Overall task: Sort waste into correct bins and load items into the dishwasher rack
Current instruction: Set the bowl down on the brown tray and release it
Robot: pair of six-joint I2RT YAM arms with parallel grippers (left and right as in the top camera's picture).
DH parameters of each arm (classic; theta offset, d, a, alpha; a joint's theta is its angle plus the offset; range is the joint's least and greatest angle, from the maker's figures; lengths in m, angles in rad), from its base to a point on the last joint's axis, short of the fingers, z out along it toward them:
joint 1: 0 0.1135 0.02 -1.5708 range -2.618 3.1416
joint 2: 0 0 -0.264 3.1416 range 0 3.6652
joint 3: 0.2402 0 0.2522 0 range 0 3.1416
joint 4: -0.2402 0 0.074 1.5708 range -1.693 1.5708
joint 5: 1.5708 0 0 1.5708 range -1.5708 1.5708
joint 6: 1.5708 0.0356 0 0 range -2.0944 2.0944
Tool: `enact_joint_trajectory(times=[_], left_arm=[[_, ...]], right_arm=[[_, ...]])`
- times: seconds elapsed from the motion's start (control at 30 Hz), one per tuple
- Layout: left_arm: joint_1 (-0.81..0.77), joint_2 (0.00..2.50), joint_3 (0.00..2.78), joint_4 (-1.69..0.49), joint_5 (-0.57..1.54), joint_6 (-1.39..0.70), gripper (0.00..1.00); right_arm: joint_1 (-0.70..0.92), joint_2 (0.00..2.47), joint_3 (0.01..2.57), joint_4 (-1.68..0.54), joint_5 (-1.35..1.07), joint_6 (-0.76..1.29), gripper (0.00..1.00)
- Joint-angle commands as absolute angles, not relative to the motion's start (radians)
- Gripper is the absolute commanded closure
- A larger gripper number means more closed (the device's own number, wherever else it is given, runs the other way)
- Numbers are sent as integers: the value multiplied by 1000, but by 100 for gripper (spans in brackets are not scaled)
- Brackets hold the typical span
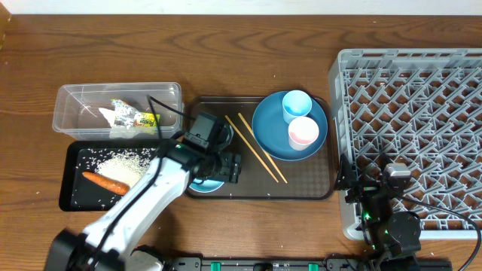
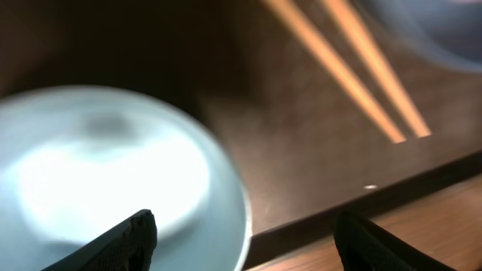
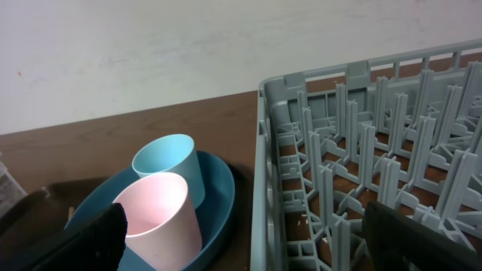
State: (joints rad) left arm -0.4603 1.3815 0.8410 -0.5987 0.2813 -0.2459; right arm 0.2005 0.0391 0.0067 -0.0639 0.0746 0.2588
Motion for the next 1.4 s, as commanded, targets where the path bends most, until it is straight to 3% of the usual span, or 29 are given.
enact_joint_trajectory(times=[0.0, 0.2, 0.3, 0.5, 0.7, 0.93, 1.13, 1.27, 1.37], left_arm=[[-461, 1271, 901, -596, 279, -274, 20], [-462, 1122, 902, -626, 279, -294, 16], [-462, 1098, 902, -646, 279, -294, 7], [-462, 1118, 898, -720, 284, -356, 0], [-462, 1124, 898, -692, 435, -380, 1], [-462, 1122, 898, -587, 437, -439, 2], [-462, 1122, 898, -581, 434, -446, 2], [-478, 1123, 898, -586, 434, -555, 1], [-507, 1123, 898, -585, 433, -564, 4]], right_arm=[[199, 40, 6, -68, 75, 253, 1], [199, 40, 6, -68, 75, 253, 1], [199, 40, 6, -68, 75, 253, 1], [199, 40, 6, -68, 75, 253, 1], [199, 40, 6, -68, 75, 253, 1], [199, 40, 6, -68, 75, 253, 1], [199, 40, 6, -68, 75, 253, 1], [199, 40, 6, -68, 75, 253, 1], [199, 40, 6, -68, 75, 253, 1]])
